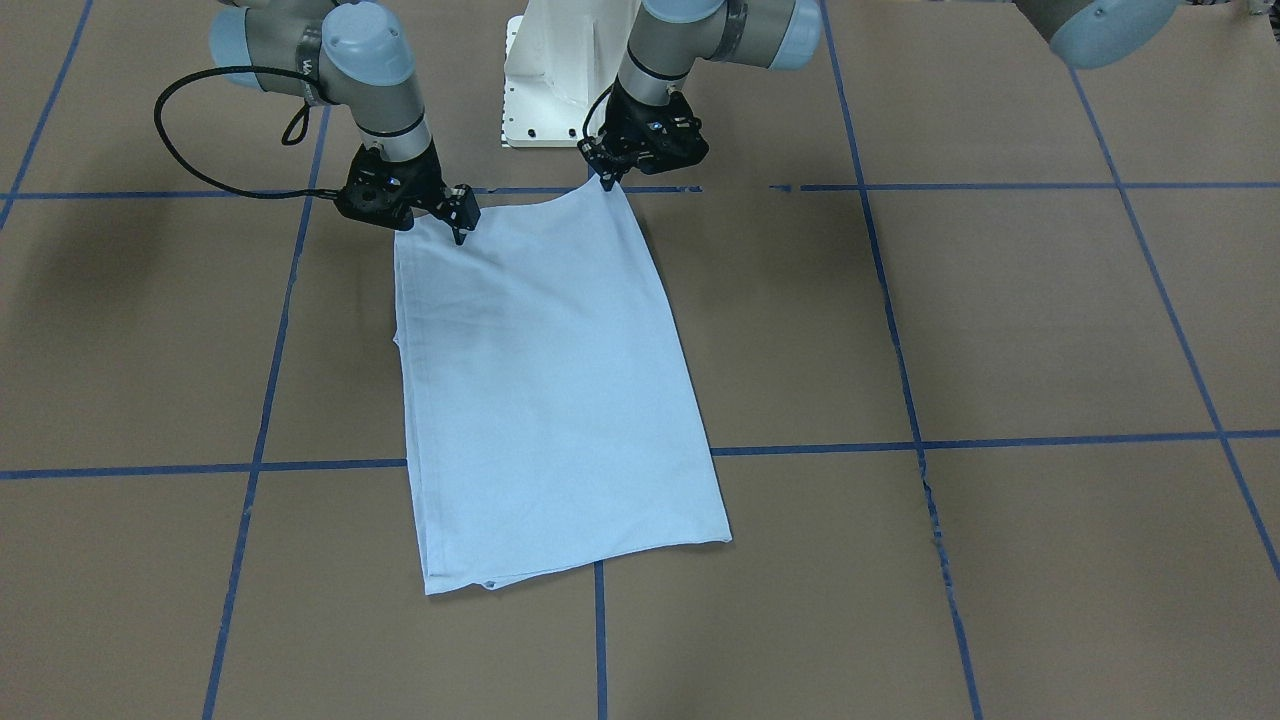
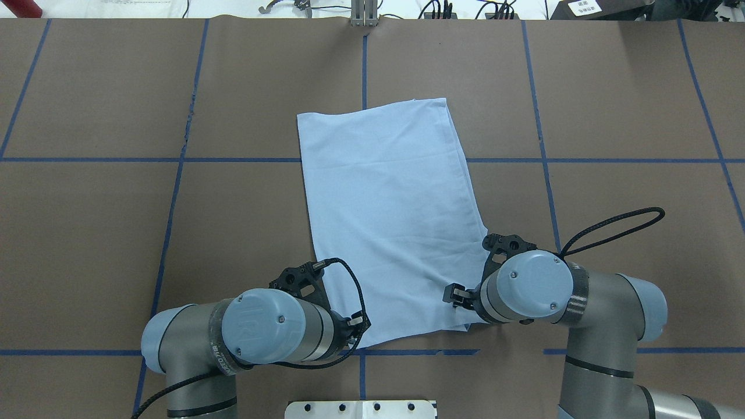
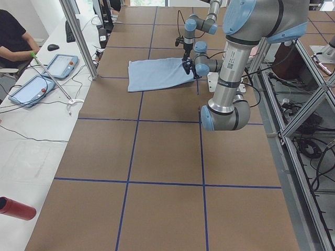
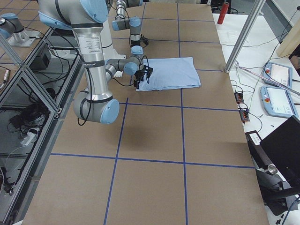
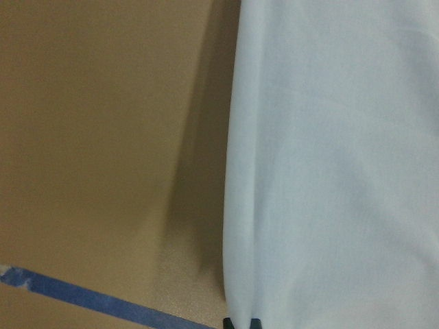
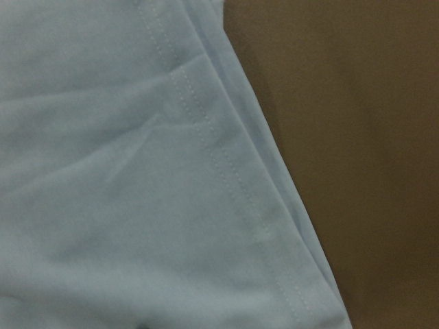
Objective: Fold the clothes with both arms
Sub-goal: 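Grasp both near corners of the shirt with the left and right grippers, then lift the near edge of the shirt with both grippers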
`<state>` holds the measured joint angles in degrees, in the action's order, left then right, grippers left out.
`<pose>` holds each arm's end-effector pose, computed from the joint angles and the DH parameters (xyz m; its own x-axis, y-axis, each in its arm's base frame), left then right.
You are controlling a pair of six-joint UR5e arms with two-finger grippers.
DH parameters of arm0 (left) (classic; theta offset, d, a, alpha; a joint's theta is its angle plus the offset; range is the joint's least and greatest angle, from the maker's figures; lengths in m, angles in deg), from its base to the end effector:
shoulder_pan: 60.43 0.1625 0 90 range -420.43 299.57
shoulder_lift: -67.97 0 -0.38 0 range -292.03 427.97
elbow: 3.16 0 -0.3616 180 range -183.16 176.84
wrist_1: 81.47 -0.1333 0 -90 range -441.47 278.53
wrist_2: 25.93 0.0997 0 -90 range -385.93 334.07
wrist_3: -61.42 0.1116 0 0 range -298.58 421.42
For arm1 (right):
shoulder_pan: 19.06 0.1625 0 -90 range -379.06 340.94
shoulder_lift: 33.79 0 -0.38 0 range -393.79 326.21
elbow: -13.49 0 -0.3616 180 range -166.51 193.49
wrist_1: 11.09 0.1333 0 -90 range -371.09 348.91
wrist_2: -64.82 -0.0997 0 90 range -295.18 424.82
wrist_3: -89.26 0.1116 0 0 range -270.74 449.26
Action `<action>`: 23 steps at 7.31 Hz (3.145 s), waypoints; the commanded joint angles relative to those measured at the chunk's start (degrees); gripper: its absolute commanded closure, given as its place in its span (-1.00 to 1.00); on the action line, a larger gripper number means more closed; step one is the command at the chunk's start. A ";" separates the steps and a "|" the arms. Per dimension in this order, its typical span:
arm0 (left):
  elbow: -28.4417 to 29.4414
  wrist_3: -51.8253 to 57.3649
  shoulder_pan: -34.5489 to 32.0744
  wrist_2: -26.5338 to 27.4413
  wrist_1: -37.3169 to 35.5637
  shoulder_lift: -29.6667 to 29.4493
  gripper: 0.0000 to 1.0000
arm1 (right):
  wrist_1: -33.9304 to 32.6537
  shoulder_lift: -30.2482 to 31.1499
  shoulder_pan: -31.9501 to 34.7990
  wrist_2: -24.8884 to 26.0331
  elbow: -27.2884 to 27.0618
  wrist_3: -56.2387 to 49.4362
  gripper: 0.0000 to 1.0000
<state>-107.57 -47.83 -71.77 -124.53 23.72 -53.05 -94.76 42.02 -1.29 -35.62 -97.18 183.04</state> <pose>0.5601 -0.2313 0.1978 0.4322 -0.4191 -0.7985 0.2215 0.9076 -0.3565 -0.4770 -0.2716 0.3412 0.7028 0.2933 0.6481 -0.2333 0.9557 -0.1795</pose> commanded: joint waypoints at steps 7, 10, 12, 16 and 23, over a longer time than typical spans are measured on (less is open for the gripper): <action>-0.27 0.00 0.09 0.07 -0.07 0.00 1.00 | -0.09 -0.39 -0.01 -0.63 -0.25 -0.08 1.00; -0.44 0.00 0.00 0.16 -0.07 0.00 1.00 | -0.53 -0.22 0.07 -0.02 -1.38 0.10 1.00; -3.33 1.48 -0.26 0.16 -1.38 1.31 1.00 | -0.53 -0.83 0.07 -0.72 -2.71 1.06 1.00; -14.30 5.98 0.53 0.42 -9.29 5.61 1.00 | -0.53 -0.49 -0.97 -4.84 -7.51 1.15 1.00; -18.73 10.08 3.00 0.77 -16.86 4.58 1.00 | 0.17 -1.35 0.40 -12.42 -8.36 0.89 1.00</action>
<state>-126.49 -40.27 -67.81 -123.95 6.80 -47.92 -95.04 41.80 -2.58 -48.53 -108.18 184.14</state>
